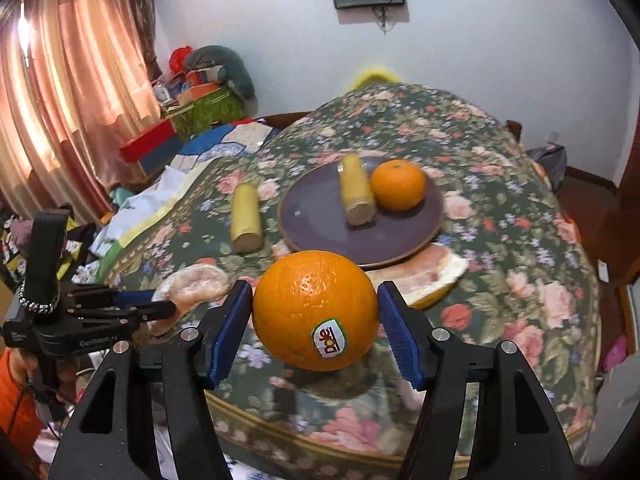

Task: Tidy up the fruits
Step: 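Grasp the pomelo segment with the left tool while the right tool grasps the Dole orange, then carry the pomelo segment to the plate with the left tool while the right tool carries the Dole orange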

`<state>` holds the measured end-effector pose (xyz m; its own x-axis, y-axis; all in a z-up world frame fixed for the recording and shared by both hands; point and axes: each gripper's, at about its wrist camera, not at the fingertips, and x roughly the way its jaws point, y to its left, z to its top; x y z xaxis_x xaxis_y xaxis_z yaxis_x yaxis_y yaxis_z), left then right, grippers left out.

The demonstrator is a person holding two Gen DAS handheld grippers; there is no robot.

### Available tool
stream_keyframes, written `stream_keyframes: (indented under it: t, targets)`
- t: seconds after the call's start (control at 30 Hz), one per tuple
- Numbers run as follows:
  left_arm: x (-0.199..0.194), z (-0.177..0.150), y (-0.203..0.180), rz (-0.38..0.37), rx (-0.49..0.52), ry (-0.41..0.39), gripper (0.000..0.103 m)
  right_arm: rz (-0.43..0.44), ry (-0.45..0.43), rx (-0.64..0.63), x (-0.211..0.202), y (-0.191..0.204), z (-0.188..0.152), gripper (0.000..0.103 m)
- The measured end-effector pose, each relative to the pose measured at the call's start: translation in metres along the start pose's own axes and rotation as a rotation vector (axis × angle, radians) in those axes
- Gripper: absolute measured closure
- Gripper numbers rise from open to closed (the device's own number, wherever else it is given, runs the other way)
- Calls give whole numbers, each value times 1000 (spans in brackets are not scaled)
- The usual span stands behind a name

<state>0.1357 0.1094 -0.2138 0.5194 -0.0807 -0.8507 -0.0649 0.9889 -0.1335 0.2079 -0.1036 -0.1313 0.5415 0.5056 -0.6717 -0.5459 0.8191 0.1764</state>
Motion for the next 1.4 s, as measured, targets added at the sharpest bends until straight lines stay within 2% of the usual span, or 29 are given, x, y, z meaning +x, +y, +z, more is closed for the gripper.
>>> stream_keyframes:
  t: [0.07, 0.23, 0.3, 0.4, 0.47, 0.6, 0.7, 0.83, 0.93, 1.0, 1.07, 1.17, 1.4]
  targets:
    - [3, 6, -3, -9, 19, 2, 62, -21, 2, 9, -4, -9, -2, 42]
    - [23, 18, -5, -22, 67, 41, 61, -81, 45, 50, -2, -42, -15, 42]
    - [30, 20, -5, -31, 76, 51, 61, -86, 61, 65, 2, -51, -18, 58]
    - [34, 24, -12, -18, 119, 55, 59, -105, 57, 65, 3, -57, -19, 58]
    - [38, 26, -17, -3, 151, 58, 55, -104, 62, 61, 7, -57, -19, 54]
    - [45, 31, -24, 14, 198, 48, 52, -130, 70, 31, 12, -52, -24, 29]
    - [48, 33, -25, 12, 193, 36, 52, -146, 79, 19, 16, -50, -30, 22]
    - [48, 35, -27, 19, 192, 31, 54, -161, 109, 52, 25, -61, -33, 22]
    - [46, 34, -28, 15, 191, 37, 59, -132, 129, 107, 31, -73, -35, 24]
    - [44, 32, -30, 22, 212, 31, 60, -124, 132, 122, 33, -75, -36, 32]
    - [42, 29, -30, 33, 214, 26, 61, -127, 133, 121, 34, -77, -38, 36]
    - [39, 30, -30, 52, 209, 13, 61, -118, 121, 133, 31, -77, -38, 37]
    - [11, 40, -29, 22, 174, -65, 61, -114, 104, 139, 23, -76, -33, 38]
